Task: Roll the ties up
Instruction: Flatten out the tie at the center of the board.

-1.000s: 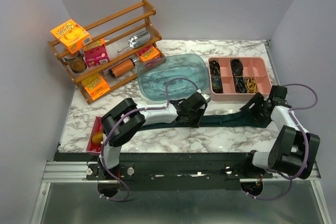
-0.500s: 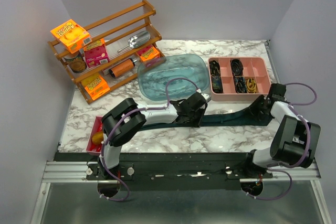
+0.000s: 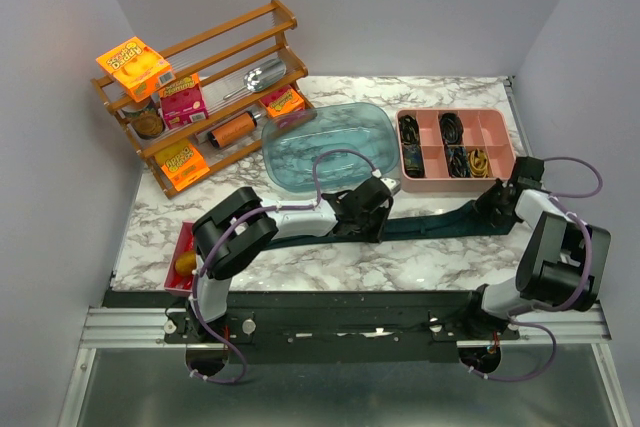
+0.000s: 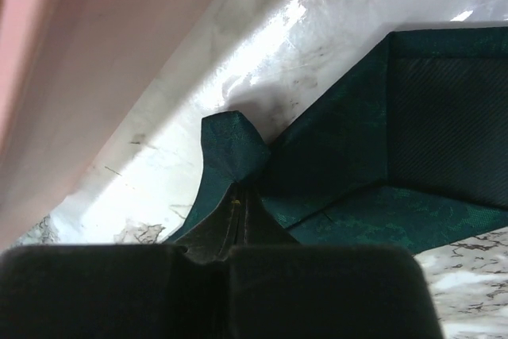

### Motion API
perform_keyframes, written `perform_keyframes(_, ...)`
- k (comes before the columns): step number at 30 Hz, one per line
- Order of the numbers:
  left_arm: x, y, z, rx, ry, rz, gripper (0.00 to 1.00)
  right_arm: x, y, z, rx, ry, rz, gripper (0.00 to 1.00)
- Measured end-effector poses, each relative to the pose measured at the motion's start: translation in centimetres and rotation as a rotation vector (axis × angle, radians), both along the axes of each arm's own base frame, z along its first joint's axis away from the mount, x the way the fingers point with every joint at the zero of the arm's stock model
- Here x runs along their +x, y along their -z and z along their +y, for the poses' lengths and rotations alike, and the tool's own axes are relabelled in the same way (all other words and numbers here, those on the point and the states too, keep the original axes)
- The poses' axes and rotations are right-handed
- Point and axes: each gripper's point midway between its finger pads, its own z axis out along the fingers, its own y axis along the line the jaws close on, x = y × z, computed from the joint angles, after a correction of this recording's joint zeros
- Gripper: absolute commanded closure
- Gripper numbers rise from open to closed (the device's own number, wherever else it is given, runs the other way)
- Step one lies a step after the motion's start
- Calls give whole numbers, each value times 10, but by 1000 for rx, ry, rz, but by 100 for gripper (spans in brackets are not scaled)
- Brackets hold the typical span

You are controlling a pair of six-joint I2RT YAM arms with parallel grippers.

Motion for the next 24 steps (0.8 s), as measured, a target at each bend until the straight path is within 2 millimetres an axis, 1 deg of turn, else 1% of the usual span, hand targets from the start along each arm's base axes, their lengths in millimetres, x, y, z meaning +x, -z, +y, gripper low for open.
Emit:
perform_keyframes(2,1,0,0,-1,-5,3,100,-1,-5,-1,-12,3,-17,100)
perform_keyframes(7,3,0,1,-7,-23,16,100,-3,-27,-3,-53,16,-84,100)
perform_keyframes(10,3,0,2,-14,-28,26,100,-7,-34,-5,-78,30,-108,100)
perform_keyframes(18,4,0,2,-29,-32,45,100,-17,-37,-14,-133,83,-104,100)
perform_keyframes(24,4,1,2,-38,-31,52,100,-25,-32,-28,-169,138,-74,100)
